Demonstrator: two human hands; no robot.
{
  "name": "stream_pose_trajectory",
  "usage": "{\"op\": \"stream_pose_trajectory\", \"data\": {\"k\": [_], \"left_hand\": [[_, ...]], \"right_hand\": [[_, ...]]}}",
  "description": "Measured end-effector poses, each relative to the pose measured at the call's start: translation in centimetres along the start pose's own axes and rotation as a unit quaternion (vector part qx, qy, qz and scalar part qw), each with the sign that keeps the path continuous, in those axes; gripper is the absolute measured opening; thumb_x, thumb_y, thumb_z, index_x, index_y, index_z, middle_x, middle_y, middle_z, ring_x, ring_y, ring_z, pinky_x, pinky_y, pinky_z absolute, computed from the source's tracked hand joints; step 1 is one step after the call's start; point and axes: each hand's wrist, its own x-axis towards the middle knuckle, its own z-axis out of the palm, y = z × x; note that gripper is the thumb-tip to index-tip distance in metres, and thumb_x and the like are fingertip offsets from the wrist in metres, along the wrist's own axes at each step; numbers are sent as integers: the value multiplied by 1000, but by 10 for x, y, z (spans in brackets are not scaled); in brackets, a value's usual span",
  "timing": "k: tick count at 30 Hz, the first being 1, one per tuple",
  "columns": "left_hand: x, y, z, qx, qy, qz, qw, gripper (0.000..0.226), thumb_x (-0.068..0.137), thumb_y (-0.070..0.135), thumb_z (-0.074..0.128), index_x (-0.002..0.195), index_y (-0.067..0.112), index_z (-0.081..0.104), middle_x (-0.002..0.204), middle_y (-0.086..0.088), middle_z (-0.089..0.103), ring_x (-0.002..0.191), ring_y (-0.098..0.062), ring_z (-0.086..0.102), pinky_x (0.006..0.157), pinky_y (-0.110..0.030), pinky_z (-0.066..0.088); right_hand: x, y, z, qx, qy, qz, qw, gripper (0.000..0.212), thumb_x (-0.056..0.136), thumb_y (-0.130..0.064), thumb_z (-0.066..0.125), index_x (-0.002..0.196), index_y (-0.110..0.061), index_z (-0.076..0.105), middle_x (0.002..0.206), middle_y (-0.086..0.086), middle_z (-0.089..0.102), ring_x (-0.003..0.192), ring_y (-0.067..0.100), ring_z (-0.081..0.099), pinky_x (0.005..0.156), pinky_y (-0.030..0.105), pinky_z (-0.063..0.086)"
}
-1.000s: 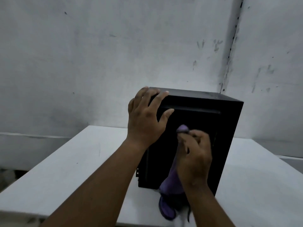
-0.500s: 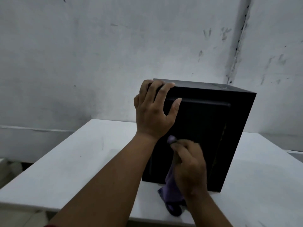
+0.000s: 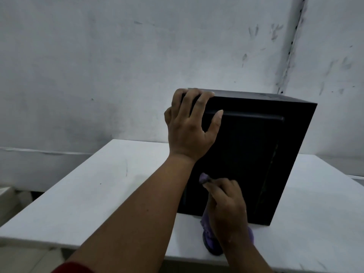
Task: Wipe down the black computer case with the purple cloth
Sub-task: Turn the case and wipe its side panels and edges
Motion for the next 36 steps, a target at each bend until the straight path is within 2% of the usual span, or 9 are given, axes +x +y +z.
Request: {"op": "stream_pose_trajectory", "data": {"k": [5, 8, 16, 20, 24, 27, 32, 34, 36], "left_hand": [[0, 1, 1, 1, 1, -5, 1000, 38, 94, 42, 65, 123, 17, 71, 125, 0, 65, 129, -25, 53, 90, -40, 45], [-1, 1, 1, 0, -2, -8, 1000, 39, 94, 42, 65, 124, 17, 71, 126, 0, 64, 130, -25, 52, 91, -41, 45], [-1, -1, 2, 3, -1, -9, 1000, 40, 95, 43, 64, 124, 17, 70, 125, 0, 64, 129, -26, 53, 88, -44, 45], [-2, 0, 2, 5, -8, -7, 1000, 41, 94, 43, 64, 125, 17, 70, 126, 0, 63, 130, -25, 52, 89, -44, 45], [-2, -1, 3, 5, -7, -6, 1000, 41, 94, 42, 64, 126, 17, 69, 127, -2, 64, 131, -26, 52, 91, -42, 44], [-2, -1, 4, 8, -3, -4, 1000, 41, 94, 42, 64, 125, 17, 70, 128, -1, 64, 131, -26, 52, 90, -43, 44], [-2, -1, 3, 13, -2, -3, 1000, 40, 94, 43, 63, 125, 18, 70, 127, 0, 63, 131, -25, 52, 88, -44, 44], [-3, -1, 3, 13, -3, -3, 1000, 40, 94, 43, 63, 125, 18, 70, 127, 0, 63, 131, -25, 52, 88, -44, 44], [-3, -2, 3, 15, -6, -2, 1000, 41, 94, 44, 63, 126, 18, 70, 128, 0, 63, 131, -25, 51, 88, -44, 44]], "right_hand": [[45, 9, -21, 6, 153, 48, 987, 11, 88, 6, 75, 98, 2, 79, 96, 14, 70, 85, 26, 61, 94, 7, 36], [57, 10, -25, 4, 194, 58, 979, 8, 91, 6, 73, 96, 2, 78, 94, 14, 69, 83, 24, 60, 92, 4, 34], [-21, 8, 10, -19, -33, 5, 999, 28, 77, 5, 86, 101, -9, 79, 96, 5, 70, 82, 20, 61, 70, 26, 51], [17, 7, -10, 11, 91, 32, 995, 8, 88, -1, 77, 96, -1, 79, 93, 11, 69, 82, 24, 62, 82, 17, 42], [47, 12, -21, 2, 174, 57, 983, 6, 91, 4, 74, 95, 3, 78, 94, 14, 69, 83, 27, 63, 86, 18, 44], [28, 11, -12, 0, 145, 31, 989, 6, 90, 2, 76, 96, 1, 79, 91, 13, 68, 80, 26, 60, 81, 20, 44], [-24, 9, 12, -29, -42, 9, 999, 25, 74, 3, 87, 96, -6, 80, 91, 6, 68, 79, 20, 61, 67, 24, 48], [-23, 13, 9, -24, -35, 21, 999, 25, 75, 4, 87, 96, -5, 80, 93, 7, 68, 80, 21, 61, 69, 25, 51], [-9, 16, -2, -4, 45, 51, 998, 14, 85, 4, 79, 97, -3, 80, 96, 10, 67, 84, 22, 62, 79, 20, 48]]}}
